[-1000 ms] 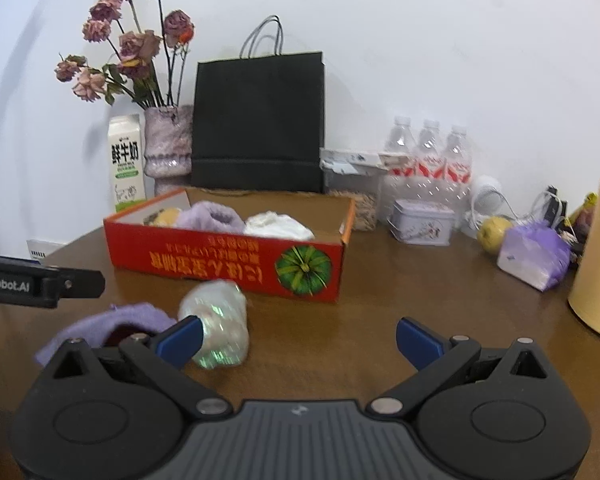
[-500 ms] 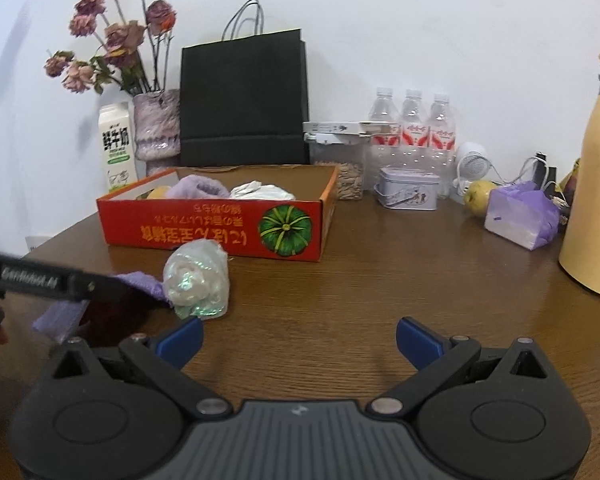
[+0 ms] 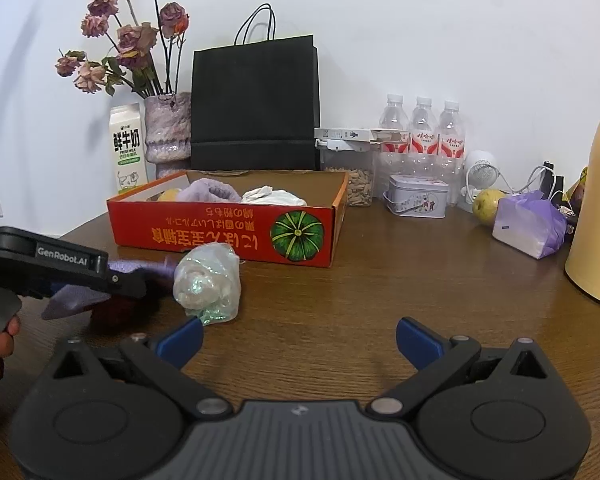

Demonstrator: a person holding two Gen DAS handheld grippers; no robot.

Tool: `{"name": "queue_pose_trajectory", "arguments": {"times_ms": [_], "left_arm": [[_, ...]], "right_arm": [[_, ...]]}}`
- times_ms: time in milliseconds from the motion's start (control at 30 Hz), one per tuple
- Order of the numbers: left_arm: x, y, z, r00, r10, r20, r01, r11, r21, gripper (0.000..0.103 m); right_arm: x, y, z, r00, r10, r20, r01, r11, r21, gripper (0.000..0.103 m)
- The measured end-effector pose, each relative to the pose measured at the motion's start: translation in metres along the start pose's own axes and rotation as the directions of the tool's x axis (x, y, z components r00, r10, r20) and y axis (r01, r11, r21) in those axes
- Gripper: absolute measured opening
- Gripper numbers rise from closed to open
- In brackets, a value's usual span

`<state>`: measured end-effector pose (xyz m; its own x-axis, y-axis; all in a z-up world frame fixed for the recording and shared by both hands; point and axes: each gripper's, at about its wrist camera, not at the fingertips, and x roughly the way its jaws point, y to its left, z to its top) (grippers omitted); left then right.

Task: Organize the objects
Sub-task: 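Lower the left tool onto the purple drawstring pouch and close it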

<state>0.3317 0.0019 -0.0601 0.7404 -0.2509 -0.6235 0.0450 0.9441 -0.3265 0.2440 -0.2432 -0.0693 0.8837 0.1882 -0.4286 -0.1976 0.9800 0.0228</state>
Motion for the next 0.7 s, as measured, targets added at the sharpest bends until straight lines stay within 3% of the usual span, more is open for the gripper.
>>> {"name": "queue_pose_trajectory", "arguments": {"times_ms": [133, 500, 700], "left_arm": [[-0.008, 0.002, 0.001, 0.999, 0.006, 0.031, -0.006, 1.0, 0.002, 0.052], [-0.037, 0.008, 0.006, 0.989, 0.041, 0.144, -0.043, 0.999, 0.007, 0.052], [-0.055, 0.009, 0.007, 0.973, 0.077, 0.219, -0.084, 0.996, 0.026, 0.046]], "right_arm": [[-0.001, -0.001, 0.0, 1.0, 0.004, 0.005, -0.004, 1.0, 0.001, 0.103], [-0.002, -0.001, 0.001, 1.0, 0.014, 0.005, -0.014, 1.0, 0.005, 0.103], [-0.002, -0.001, 0.001, 1.0, 0.014, 0.003, -0.014, 1.0, 0.006, 0.103]]}}
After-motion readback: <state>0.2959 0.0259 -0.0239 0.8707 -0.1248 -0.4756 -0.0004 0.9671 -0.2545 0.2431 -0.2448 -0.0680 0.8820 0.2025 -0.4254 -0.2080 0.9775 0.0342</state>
